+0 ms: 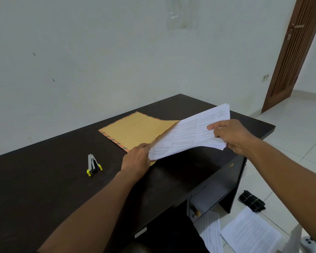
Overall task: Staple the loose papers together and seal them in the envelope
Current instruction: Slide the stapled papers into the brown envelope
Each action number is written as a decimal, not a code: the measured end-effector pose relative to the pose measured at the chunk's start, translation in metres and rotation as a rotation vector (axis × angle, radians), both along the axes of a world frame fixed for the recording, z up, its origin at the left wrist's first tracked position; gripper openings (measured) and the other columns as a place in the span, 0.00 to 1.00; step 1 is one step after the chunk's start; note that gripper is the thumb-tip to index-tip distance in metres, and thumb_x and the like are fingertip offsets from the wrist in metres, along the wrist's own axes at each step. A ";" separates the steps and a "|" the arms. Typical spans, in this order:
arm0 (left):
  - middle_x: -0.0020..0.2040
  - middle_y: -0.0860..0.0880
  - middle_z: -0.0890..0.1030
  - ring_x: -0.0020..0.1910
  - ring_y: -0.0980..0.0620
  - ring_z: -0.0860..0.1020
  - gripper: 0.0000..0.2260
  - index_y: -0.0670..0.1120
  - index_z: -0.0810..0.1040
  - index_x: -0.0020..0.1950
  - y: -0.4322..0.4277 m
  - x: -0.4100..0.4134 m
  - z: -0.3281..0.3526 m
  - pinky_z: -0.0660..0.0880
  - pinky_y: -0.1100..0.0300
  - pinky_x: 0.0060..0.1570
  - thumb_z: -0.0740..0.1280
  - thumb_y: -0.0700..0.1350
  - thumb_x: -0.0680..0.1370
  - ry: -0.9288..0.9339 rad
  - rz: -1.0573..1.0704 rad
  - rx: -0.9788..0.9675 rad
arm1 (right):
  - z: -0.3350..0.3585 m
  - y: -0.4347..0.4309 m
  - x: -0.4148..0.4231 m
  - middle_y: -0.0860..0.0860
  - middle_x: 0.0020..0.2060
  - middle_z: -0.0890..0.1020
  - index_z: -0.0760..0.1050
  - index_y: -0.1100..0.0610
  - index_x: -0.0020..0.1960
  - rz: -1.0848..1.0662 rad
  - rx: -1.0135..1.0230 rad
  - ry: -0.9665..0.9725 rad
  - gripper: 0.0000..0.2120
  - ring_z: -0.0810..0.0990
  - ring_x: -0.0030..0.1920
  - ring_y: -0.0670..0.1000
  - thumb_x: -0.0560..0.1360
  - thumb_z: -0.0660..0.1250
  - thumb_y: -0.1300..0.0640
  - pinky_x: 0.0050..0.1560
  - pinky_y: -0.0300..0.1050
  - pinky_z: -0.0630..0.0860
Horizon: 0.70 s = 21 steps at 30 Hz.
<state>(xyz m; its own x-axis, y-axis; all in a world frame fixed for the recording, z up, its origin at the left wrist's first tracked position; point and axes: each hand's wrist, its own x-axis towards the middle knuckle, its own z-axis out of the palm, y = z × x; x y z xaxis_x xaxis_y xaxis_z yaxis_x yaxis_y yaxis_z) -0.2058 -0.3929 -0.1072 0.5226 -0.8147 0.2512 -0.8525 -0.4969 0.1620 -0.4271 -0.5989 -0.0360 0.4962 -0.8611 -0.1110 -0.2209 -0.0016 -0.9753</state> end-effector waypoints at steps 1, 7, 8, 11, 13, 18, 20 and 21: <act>0.65 0.51 0.76 0.58 0.44 0.77 0.22 0.50 0.71 0.73 -0.002 -0.001 0.000 0.76 0.49 0.48 0.62 0.39 0.79 -0.001 0.006 0.002 | 0.001 0.001 -0.001 0.52 0.48 0.83 0.82 0.62 0.53 0.000 0.012 -0.015 0.13 0.83 0.47 0.53 0.76 0.62 0.72 0.53 0.53 0.82; 0.66 0.52 0.76 0.58 0.45 0.76 0.22 0.50 0.72 0.73 -0.003 -0.004 0.004 0.77 0.50 0.49 0.63 0.41 0.79 0.020 -0.031 -0.003 | -0.001 0.007 -0.005 0.53 0.51 0.82 0.82 0.63 0.55 -0.004 0.076 -0.078 0.14 0.83 0.48 0.52 0.76 0.62 0.73 0.44 0.46 0.82; 0.66 0.52 0.77 0.58 0.45 0.76 0.22 0.51 0.72 0.73 -0.001 -0.003 0.003 0.77 0.49 0.49 0.63 0.41 0.79 0.027 -0.040 -0.009 | 0.001 0.006 -0.005 0.53 0.51 0.83 0.82 0.63 0.54 -0.010 0.082 -0.081 0.14 0.83 0.48 0.52 0.76 0.62 0.73 0.44 0.46 0.83; 0.65 0.53 0.78 0.58 0.45 0.77 0.22 0.52 0.74 0.72 0.004 -0.001 0.001 0.79 0.46 0.49 0.63 0.42 0.78 0.034 -0.093 -0.042 | 0.005 0.005 -0.007 0.51 0.49 0.82 0.82 0.63 0.54 -0.011 0.074 -0.077 0.13 0.83 0.48 0.52 0.76 0.63 0.73 0.44 0.46 0.82; 0.64 0.53 0.79 0.57 0.45 0.77 0.22 0.51 0.75 0.71 0.004 -0.001 0.000 0.79 0.46 0.49 0.63 0.41 0.77 0.034 -0.127 -0.080 | 0.003 0.008 -0.004 0.50 0.49 0.82 0.82 0.62 0.55 0.012 0.051 -0.070 0.13 0.83 0.48 0.51 0.76 0.63 0.73 0.43 0.45 0.81; 0.64 0.52 0.80 0.58 0.47 0.78 0.21 0.49 0.77 0.70 0.001 -0.010 0.002 0.79 0.47 0.49 0.63 0.40 0.77 0.023 -0.164 -0.119 | -0.018 0.021 0.012 0.56 0.57 0.80 0.81 0.61 0.56 0.063 0.052 -0.088 0.14 0.82 0.53 0.56 0.76 0.64 0.73 0.38 0.45 0.82; 0.62 0.53 0.81 0.56 0.48 0.78 0.22 0.50 0.77 0.69 0.002 -0.011 0.002 0.79 0.48 0.48 0.62 0.40 0.76 0.032 -0.203 -0.133 | -0.026 0.028 0.017 0.56 0.59 0.79 0.80 0.61 0.58 0.075 0.060 -0.103 0.15 0.81 0.54 0.56 0.77 0.63 0.72 0.36 0.43 0.82; 0.62 0.53 0.81 0.56 0.48 0.79 0.22 0.50 0.78 0.68 0.003 -0.012 0.002 0.79 0.49 0.47 0.62 0.39 0.76 0.039 -0.222 -0.140 | -0.030 0.030 0.021 0.56 0.59 0.79 0.80 0.60 0.59 0.080 0.062 -0.103 0.14 0.81 0.55 0.56 0.77 0.63 0.71 0.40 0.45 0.83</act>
